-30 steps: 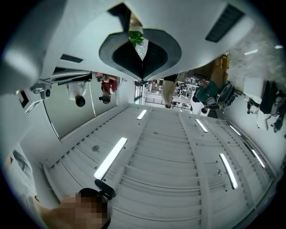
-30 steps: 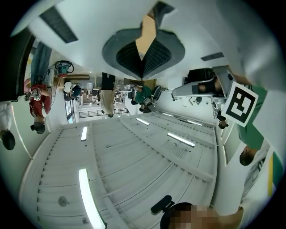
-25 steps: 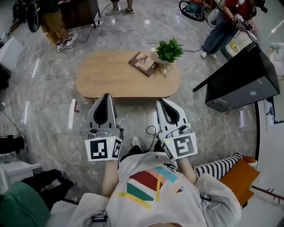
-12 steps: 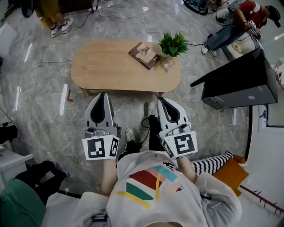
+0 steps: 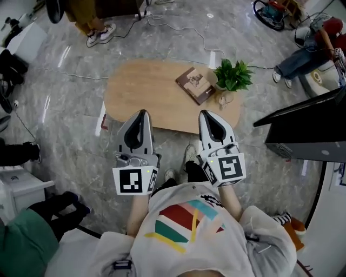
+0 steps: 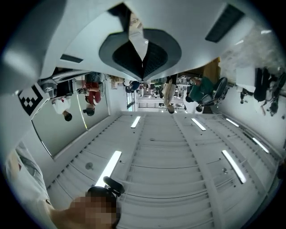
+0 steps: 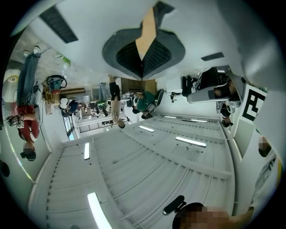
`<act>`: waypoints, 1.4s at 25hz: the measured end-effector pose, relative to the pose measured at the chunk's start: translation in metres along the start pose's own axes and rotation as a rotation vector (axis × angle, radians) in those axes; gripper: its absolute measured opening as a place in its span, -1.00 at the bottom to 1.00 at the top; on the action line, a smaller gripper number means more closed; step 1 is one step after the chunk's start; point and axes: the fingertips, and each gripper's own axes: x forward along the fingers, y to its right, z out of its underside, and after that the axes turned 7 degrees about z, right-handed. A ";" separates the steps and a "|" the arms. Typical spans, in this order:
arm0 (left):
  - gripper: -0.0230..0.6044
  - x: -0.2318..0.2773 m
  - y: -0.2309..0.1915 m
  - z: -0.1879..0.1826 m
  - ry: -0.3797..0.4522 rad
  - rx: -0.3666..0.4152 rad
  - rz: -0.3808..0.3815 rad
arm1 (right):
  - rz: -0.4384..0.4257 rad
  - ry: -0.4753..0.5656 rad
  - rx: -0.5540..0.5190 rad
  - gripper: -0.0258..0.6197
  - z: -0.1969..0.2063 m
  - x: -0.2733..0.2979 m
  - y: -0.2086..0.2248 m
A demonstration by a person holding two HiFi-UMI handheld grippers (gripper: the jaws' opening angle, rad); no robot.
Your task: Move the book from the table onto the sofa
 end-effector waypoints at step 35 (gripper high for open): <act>-0.90 0.350 -0.084 0.125 -0.178 -0.087 0.379 | 0.368 -0.104 0.011 -0.88 -0.011 0.250 0.159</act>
